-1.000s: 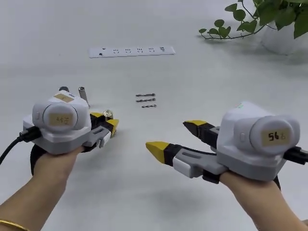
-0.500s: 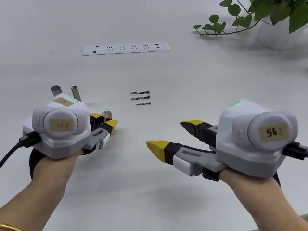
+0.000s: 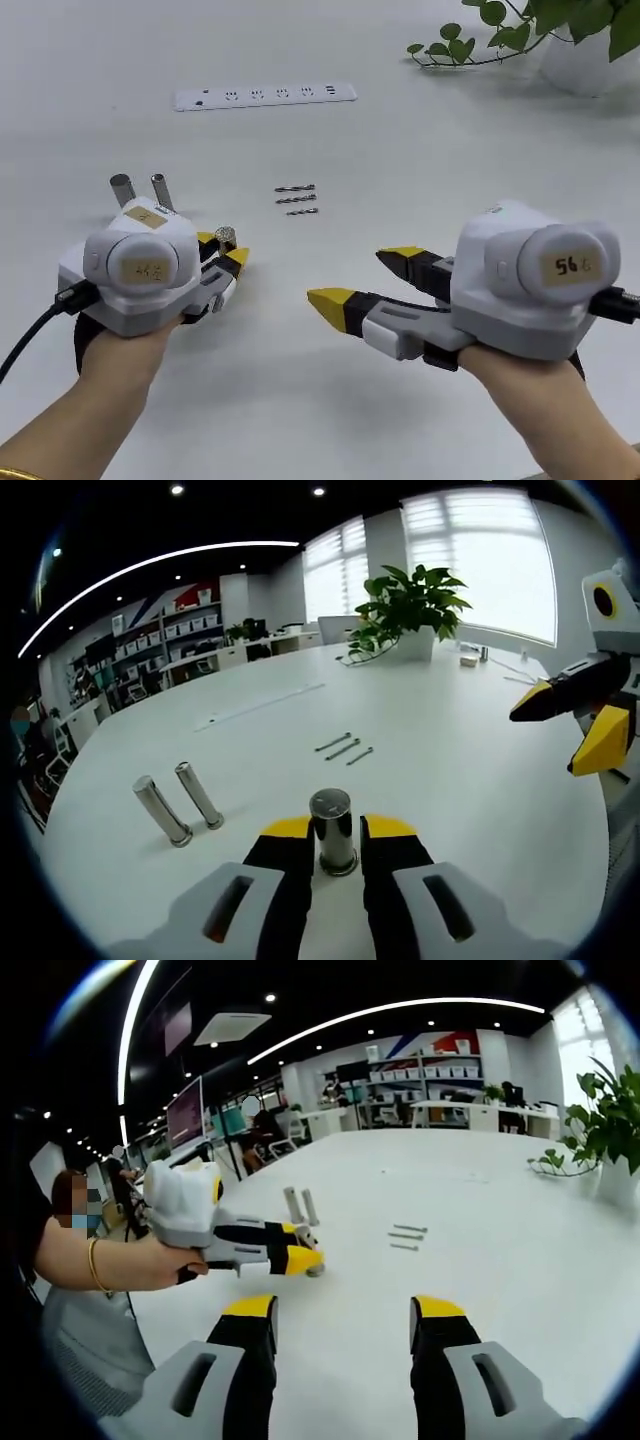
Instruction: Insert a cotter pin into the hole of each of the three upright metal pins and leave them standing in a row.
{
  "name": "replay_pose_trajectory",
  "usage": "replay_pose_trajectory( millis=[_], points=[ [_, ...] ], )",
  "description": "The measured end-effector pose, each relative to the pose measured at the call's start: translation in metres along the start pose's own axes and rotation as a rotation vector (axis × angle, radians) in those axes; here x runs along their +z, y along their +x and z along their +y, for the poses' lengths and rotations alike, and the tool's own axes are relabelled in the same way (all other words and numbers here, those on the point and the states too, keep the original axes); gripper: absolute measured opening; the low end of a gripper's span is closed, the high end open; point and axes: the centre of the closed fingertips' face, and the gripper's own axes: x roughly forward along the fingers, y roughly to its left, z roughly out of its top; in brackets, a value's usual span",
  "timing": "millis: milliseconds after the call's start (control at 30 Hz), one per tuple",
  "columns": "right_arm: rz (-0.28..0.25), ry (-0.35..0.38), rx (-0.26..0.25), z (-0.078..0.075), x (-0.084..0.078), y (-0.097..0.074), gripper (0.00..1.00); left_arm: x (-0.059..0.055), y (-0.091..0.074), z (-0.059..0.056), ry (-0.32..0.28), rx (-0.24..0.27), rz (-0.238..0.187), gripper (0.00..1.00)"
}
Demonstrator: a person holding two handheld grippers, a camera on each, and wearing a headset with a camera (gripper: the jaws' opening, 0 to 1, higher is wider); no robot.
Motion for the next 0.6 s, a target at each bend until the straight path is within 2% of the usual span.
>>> replay_pose_trajectory(
  millis=[300,333,367,500,600],
  points=[
    [0.016,-0.046,0.013,-0.017,0.014,0.003,0.45,0.003,-0.007,-0.001,-0.012,-0.01,0.002,0.31],
    [0.026,-0.053,0.024,-0.017,0.014,0.004,0.43,0.003,-0.009,0.0,-0.017,-0.006,0.006,0.32],
    [0.059,-0.064,0.042,-0.018,0.012,0.006,0.4,0.002,-0.01,0.001,-0.024,0.001,0.012,0.33],
    [0.079,-0.088,0.06,-0.021,0.018,0.014,0.35,-0.001,-0.018,0.004,-0.049,0.02,0.034,0.4],
    [0.104,-0.144,0.073,-0.024,0.024,0.02,0.33,-0.002,-0.026,0.004,-0.046,0.026,0.046,0.43]
  ],
)
